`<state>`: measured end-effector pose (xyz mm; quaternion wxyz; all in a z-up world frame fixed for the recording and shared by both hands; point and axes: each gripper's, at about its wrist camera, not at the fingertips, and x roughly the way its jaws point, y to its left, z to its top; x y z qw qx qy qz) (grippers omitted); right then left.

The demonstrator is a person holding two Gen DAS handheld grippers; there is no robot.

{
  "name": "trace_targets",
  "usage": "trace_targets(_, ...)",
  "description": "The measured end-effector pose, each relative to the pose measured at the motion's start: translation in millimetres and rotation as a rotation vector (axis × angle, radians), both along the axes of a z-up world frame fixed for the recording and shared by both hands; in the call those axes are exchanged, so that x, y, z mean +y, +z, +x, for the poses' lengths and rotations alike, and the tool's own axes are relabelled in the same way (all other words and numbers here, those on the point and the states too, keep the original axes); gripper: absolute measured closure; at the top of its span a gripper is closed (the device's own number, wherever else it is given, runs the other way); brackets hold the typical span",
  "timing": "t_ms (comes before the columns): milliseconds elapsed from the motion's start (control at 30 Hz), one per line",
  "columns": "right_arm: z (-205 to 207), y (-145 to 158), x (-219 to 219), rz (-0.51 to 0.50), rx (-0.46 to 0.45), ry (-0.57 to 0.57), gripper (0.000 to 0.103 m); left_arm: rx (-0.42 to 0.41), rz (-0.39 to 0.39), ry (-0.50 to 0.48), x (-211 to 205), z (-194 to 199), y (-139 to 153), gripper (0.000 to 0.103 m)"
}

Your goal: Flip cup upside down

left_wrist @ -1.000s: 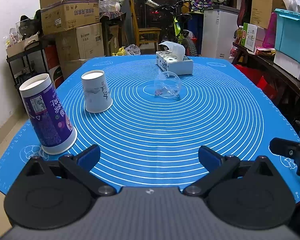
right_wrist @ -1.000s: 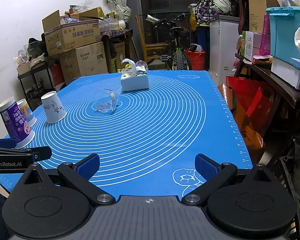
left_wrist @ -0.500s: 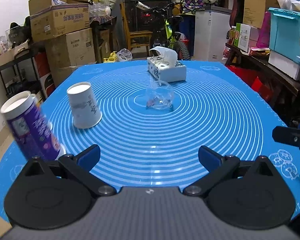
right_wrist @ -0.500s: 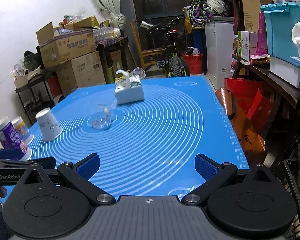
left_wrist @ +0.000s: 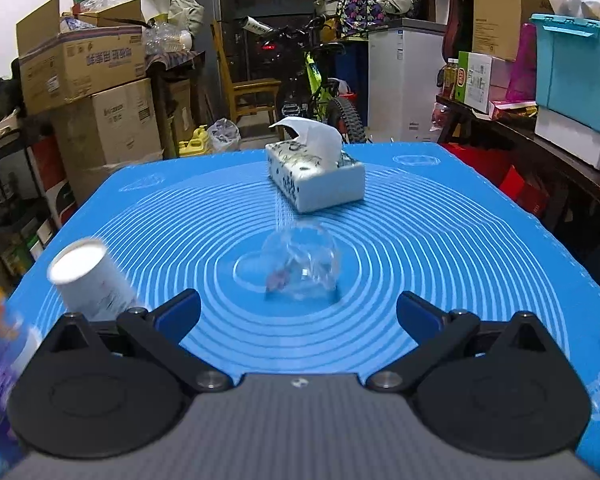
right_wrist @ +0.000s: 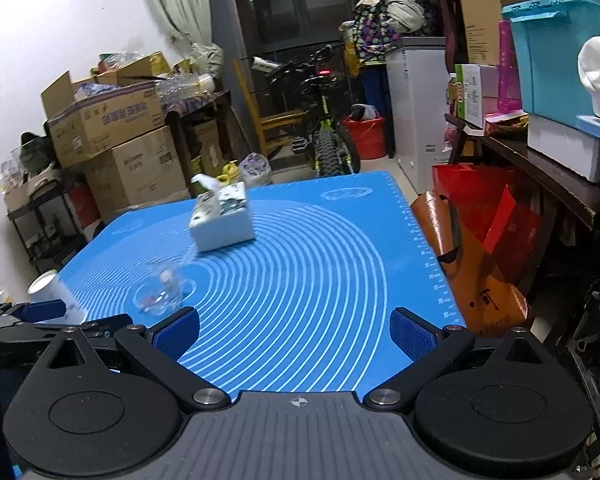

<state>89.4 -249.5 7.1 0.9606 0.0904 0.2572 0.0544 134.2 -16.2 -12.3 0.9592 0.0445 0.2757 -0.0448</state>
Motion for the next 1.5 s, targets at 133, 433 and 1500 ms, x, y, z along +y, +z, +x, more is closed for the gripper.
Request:
trace_targets(133,14,-6,-7,0.010,0.009,-0.027,0.003,-0.006,-0.008,0.004,-1,26,-9,0.000)
trace_targets(433,30,-26,-16,0.018,0.055,-0.054,0.002,0.042,0.011,0.002,-8,70,-28,0.004)
trace_targets(1500,-29,-36,-20,-0.006,0.106,-0.060,0.002,0.191,-0.098,-0.067,-59,-54,-28,0.039)
